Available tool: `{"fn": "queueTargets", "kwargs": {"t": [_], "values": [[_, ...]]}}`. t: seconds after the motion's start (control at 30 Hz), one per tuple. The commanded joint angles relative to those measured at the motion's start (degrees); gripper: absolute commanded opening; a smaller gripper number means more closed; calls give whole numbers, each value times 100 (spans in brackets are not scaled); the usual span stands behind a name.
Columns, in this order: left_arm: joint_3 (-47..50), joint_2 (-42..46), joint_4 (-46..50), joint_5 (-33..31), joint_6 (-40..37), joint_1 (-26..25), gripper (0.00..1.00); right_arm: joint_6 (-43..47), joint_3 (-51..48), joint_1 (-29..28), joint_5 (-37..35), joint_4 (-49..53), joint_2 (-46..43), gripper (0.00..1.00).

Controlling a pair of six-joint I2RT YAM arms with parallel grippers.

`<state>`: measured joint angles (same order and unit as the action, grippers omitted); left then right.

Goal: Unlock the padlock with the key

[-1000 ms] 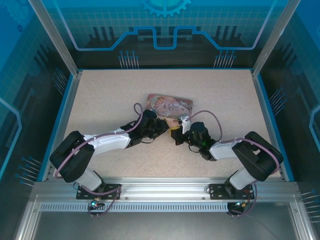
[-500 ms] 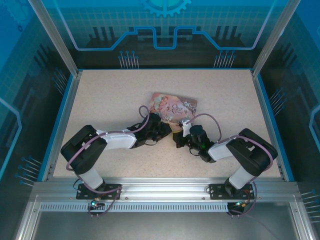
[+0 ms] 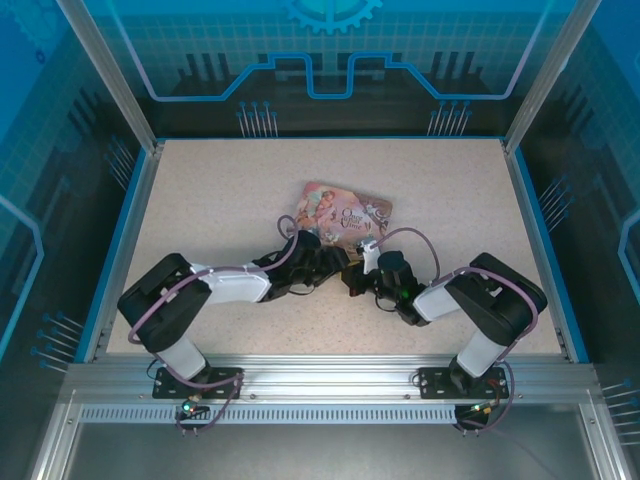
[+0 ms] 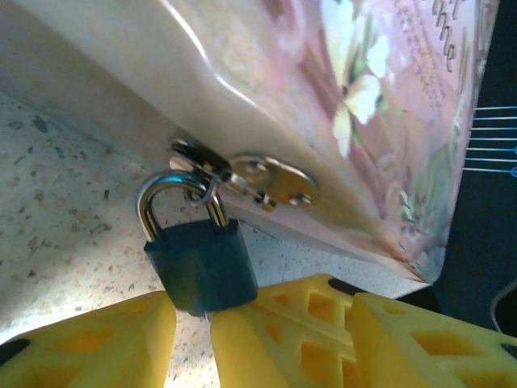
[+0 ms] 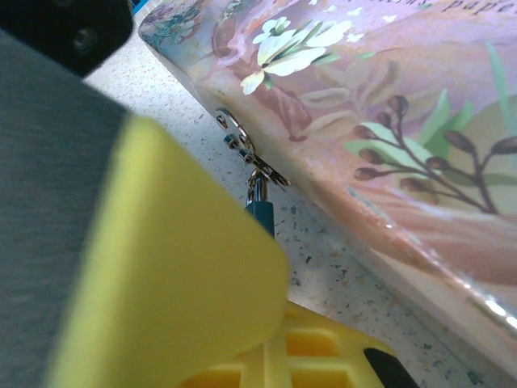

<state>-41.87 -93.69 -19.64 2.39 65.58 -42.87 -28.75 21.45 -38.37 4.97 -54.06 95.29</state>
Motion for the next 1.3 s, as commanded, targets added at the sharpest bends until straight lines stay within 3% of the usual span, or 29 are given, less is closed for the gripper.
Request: {"fn": "queueTargets", "kwargs": {"t": [0.0,0.13,0.33,0.57,0.93,1.13,1.27], "values": [[75,531,-75,-64,-219,11,64,-196,148,-125,134,-135,-74,0],[307,1041,230,-258,-237,55,73,-443,229,-157,114,199,-178,0],[941,1633,212,-423,-46,203,76,-750,217,-249,-54,458,-400,0],[1393,1664,-454,-354,265,297,65,-1225,340,-345,-158,937,-598,0],[1770,994,-2011,-413,927,254,48,-1397,462,-564,-403,1097,-461,0],[1853,828,-2164,-675,1139,118,47,-1409,546,-587,-348,1060,-356,0],[1841,398,-2822,-533,1382,74,45,-1422,562,-606,-339,1054,-318,0]]}}
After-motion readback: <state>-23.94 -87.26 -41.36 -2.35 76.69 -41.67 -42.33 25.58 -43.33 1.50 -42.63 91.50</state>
